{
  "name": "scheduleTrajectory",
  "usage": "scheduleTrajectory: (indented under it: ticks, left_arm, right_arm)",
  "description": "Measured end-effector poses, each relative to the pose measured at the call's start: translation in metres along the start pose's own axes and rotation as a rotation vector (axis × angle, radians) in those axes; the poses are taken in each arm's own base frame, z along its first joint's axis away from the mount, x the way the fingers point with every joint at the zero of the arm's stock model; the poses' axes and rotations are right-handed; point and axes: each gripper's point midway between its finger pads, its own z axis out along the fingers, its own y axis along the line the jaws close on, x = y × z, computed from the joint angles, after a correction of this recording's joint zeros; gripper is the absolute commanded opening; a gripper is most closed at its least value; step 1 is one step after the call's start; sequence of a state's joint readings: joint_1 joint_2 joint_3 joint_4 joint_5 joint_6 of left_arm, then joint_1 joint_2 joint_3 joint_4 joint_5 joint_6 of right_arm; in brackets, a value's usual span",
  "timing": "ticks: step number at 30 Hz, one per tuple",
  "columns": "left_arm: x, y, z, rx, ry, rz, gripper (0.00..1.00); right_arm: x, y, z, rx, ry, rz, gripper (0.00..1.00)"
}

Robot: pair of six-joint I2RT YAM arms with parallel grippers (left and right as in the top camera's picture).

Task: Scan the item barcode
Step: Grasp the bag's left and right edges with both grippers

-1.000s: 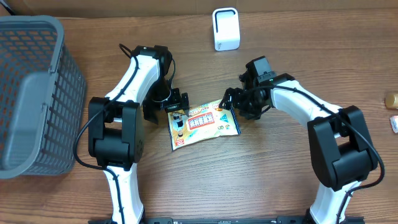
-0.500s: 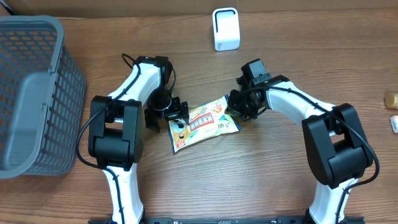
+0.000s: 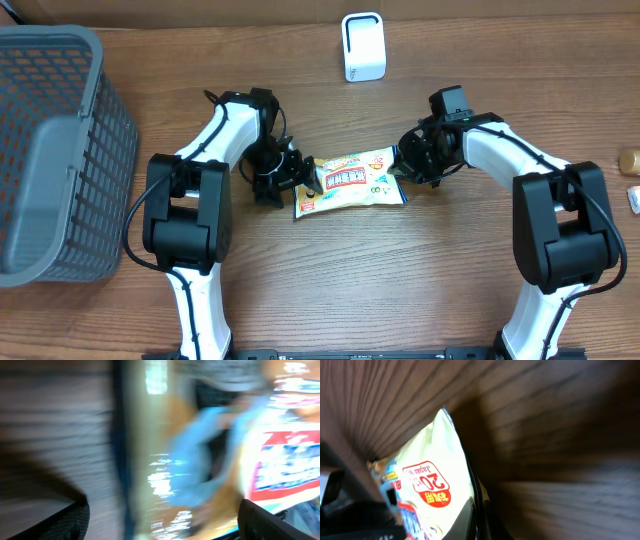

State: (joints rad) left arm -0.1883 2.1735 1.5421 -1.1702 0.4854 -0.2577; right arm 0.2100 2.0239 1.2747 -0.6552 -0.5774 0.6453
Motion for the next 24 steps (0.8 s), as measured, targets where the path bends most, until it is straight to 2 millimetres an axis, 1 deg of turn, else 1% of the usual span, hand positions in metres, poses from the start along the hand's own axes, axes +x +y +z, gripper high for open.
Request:
scheduleTrajectory:
  ticks: [4,6,8,11,12,15,16,17,20,22,24]
  left_arm:
    - [-0.002,-0.017,0.006,0.037,-0.013,0.042,0.85]
    - [-0.004,-0.026,0.008,0.046,-0.03,0.07,0.83]
    - [-0.007,-0.031,0.009,0.049,-0.046,0.084,0.78]
    - [-0.012,-0.035,0.01,0.054,-0.068,0.095,0.61]
    - [-0.013,-0.035,0.01,0.055,-0.073,0.097,0.51]
    - [-0.015,-0.033,0.011,0.046,-0.08,0.096,0.17]
    - [-0.015,-0.032,0.011,0.044,-0.081,0.095,0.09]
    - [-0.015,-0.032,0.011,0.043,-0.082,0.097,0.04]
    - [-0.015,-0.032,0.011,0.044,-0.082,0.096,0.04]
    - [-0.014,-0.032,0.011,0.043,-0.077,0.096,0.04]
    - [-0.009,-0.031,0.011,0.035,-0.059,0.089,0.04]
  right_arm:
    - [0.011,0.009,0.003,-0.033,0.047,0.004,0.04]
    - [0.015,0.012,0.005,-0.037,0.057,-0.004,0.04]
    - [0.017,0.012,0.006,-0.037,0.061,-0.003,0.04]
    - [0.016,0.012,0.005,-0.036,0.06,-0.001,0.04]
    - [0.016,0.011,0.005,-0.036,0.061,-0.001,0.04]
    - [0.018,0.01,0.005,-0.032,0.066,-0.019,0.18]
    - [0.018,0.01,0.005,-0.032,0.07,-0.033,0.23]
    - [0.02,0.009,0.005,-0.028,0.076,-0.041,0.25]
    - [0.03,-0.001,0.003,0.014,0.116,-0.04,0.27]
    - [0.037,-0.008,-0.002,0.069,0.139,-0.032,0.28]
    - [0.037,-0.013,-0.011,0.136,0.141,-0.033,0.27]
